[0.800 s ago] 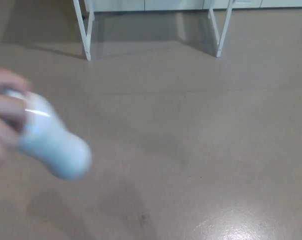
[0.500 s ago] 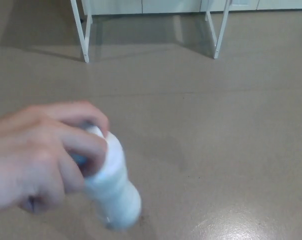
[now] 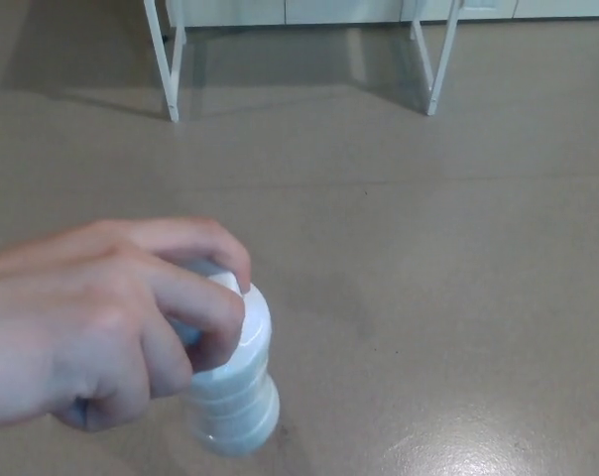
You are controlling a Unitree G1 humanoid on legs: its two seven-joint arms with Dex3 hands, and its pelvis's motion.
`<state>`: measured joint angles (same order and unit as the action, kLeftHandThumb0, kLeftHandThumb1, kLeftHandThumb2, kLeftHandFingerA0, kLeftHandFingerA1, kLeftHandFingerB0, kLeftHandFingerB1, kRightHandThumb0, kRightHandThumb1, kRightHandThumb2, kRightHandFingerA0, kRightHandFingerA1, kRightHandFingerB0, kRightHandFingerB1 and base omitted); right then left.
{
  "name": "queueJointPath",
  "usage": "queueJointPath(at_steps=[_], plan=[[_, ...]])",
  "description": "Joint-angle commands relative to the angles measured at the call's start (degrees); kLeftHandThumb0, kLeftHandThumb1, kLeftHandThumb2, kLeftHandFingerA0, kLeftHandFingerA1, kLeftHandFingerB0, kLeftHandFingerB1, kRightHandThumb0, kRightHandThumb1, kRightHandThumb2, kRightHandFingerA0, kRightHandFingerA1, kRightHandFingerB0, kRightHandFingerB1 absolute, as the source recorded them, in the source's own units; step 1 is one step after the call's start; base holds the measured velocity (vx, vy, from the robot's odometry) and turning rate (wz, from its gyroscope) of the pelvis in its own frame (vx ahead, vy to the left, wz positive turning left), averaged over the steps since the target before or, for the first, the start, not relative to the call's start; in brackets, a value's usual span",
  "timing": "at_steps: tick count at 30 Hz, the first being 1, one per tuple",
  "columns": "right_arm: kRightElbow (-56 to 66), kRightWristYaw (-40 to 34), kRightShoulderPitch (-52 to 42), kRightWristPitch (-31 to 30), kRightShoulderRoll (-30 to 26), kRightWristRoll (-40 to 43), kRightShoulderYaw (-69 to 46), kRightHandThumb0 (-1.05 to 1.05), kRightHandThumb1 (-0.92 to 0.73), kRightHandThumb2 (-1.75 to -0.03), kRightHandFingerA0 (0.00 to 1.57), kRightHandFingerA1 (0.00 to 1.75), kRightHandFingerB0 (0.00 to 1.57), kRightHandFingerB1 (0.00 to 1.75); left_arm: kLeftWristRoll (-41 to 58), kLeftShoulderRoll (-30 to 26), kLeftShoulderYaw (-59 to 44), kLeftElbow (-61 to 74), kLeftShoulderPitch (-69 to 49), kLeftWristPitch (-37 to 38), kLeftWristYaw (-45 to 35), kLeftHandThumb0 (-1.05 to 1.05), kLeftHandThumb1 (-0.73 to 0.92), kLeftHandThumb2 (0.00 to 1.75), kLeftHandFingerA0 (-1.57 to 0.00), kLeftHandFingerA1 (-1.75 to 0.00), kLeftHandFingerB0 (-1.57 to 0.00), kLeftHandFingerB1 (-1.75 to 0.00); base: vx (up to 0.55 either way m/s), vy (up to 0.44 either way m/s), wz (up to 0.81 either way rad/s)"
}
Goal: The robot picks up a bottle from a person using its left hand and walk towards the table in frontand put the bottle on the table.
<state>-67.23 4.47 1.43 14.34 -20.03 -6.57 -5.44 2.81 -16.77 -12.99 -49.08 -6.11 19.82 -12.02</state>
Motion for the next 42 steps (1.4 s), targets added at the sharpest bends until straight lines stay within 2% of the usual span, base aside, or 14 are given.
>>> queueJointPath(at_steps=[1, 6, 8, 10, 14, 15, 16, 21, 22, 28, 29, 30, 31, 42], plan=[[-0.62, -0.55, 0.66, 0.26, -1.03, 0.21, 0.06, -0.51, -0.68, -0.62, 0.58, 0.44, 0.37, 0.36, 9.76, -2.39, 2.28, 25.33, -8.7, 3.42, -15.74, -0.68, 0.44, 0.76, -0.1, -0.27, -0.1, -0.11, 0.0, 0.0, 0.0], [-0.65, -0.06, 1.39, -0.28, -1.09, 0.7, -0.2, -0.48, -0.71, -0.61, 0.58, 0.43, 0.38, 0.36, 13.32, -7.1, 5.72, 48.19, -14.51, -1.31, -21.15, -0.62, 0.4, 0.78, -0.06, -0.33, -0.06, -0.17, 0.0, 0.0, 0.0], [-0.71, -0.35, 1.42, 0.15, -1.62, 0.2, 0.13, -0.55, -0.58, -0.87, 0.53, 0.56, 0.34, 0.48, 14.04, -8.68, 7.8, 59.45, -16.6, -4.13, -20.86, -0.64, 0.44, 0.55, -0.07, -0.33, 0.0, -0.24, 0.0, 0.0, 0.0], [-0.76, -0.32, 1.45, -0.08, -1.76, 0.12, 0.21, -0.55, -0.58, -0.87, 0.53, 0.56, 0.35, 0.49, 14.41, -10.06, 8.91, 64.16, -16.85, -5.41, -21.68, -0.61, 0.37, 0.78, -0.02, -0.33, 0.0, -0.15, 0.0, 0.0, 0.0], [-0.78, -0.32, 1.46, -0.11, -1.76, 0.15, 0.22, -0.55, -0.58, -0.87, 0.53, 0.56, 0.35, 0.49, 14.5, -10.22, 8.82, 65.68, -17.33, -6.54, -21.59, -0.61, 0.37, 0.78, -0.02, -0.33, 0.0, -0.15, 0.0, 0.0, 0.0], [-1.01, -0.21, 1.56, -0.42, -1.63, 0.41, 0.02, -0.48, -0.7, -0.61, 0.6, 0.44, 0.39, 0.36, 15.01, -11.4, 10.29, 68.06, -15.1, -9.18, -22.56, -0.63, 0.37, 0.76, -0.03, -0.31, 0.0, -0.16, 0.0, 0.0, 0.0], [-1.01, -0.27, 1.54, -0.74, -1.75, 0.08, 0.32, -0.55, -0.57, -0.87, 0.54, 0.56, 0.36, 0.49, 14.53, -12.38, 11.01, 69.46, -13.93, -11.52, -22.78, -0.69, 0.45, 0.56, -0.02, -0.3, 0.0, -0.17, 0.0, 0.0, 0.0], [-1.02, 0.15, 1.82, -1.2, -1.92, -0.24, 0.8, -0.52, -0.66, -0.62, 0.6, 0.44, 0.4, 0.37, 15.57, -14.12, 12.21, 71.47, -12.02, -15.8, -23.35, -0.63, 0.38, 0.77, 0.0, -0.23, 0.0, -0.08, 0.0, 0.0, 0.0], [-1.24, 0.35, 1.96, -0.93, -2.01, -0.57, 1.14, -0.55, -0.58, -0.86, 0.54, 0.56, 0.37, 0.49, 14.89, -15.02, 12.93, 71.65, -10.76, -16.17, -24.03, -0.65, 0.39, 0.78, 0.0, -0.22, 0.0, -0.07, 0.0, 0.0, 0.0], [-2.26, -0.34, 3.43, -0.91, -1.88, -1.5, 2.42, -0.56, -0.57, -0.87, 0.55, 0.57, 0.37, 0.49, 14.32, -17.82, 14.96, 73.19, -7.46, -18.81, -24.18, -0.64, 0.37, 0.8, -0.01, -0.29, 0.0, -0.11, 0.0, 0.0, 0.0], [-2.27, -0.44, 3.52, -1.19, -1.84, -1.33, 2.36, -0.55, -0.57, -0.88, 0.56, 0.57, 0.38, 0.5, 14.31, -17.99, 15.36, 73.48, -7.11, -19.36, -24.19, -0.76, 0.43, 0.59, -0.02, -0.3, 0.0, -0.17, 0.0, 0.0, 0.0], [-2.47, -0.43, 3.54, -1.26, -1.83, -1.2, 2.34, -0.55, -0.58, -0.87, 0.55, 0.57, 0.39, 0.5, 14.29, -18.19, 15.69, 74.02, -6.96, -20.2, -24.03, -0.61, 0.35, 0.8, 0.0, -0.29, 0.0, -0.17, 0.0, 0.0, 0.0], [-2.63, -0.42, 3.49, -1.2, -1.83, -1.14, 2.43, -0.55, -0.58, -0.87, 0.55, 0.57, 0.39, 0.5, 14.29, -18.4, 15.85, 74.4, -6.98, -20.62, -23.9, -0.76, 0.43, 0.58, -0.04, -0.31, 0.0, -0.18, 0.0, 0.0, 0.0], [-2.77, 0.0, 3.78, -1.38, -2.46, -0.38, 2.25, -0.5, -0.7, -0.61, 0.61, 0.43, 0.44, 0.37, 13.67, -19.24, 17.39, 75.24, -5.13, -24.01, -25.44, -0.77, 0.44, 0.6, -0.04, -0.32, 0.0, -0.17, 0.0, 0.0, 0.0]])
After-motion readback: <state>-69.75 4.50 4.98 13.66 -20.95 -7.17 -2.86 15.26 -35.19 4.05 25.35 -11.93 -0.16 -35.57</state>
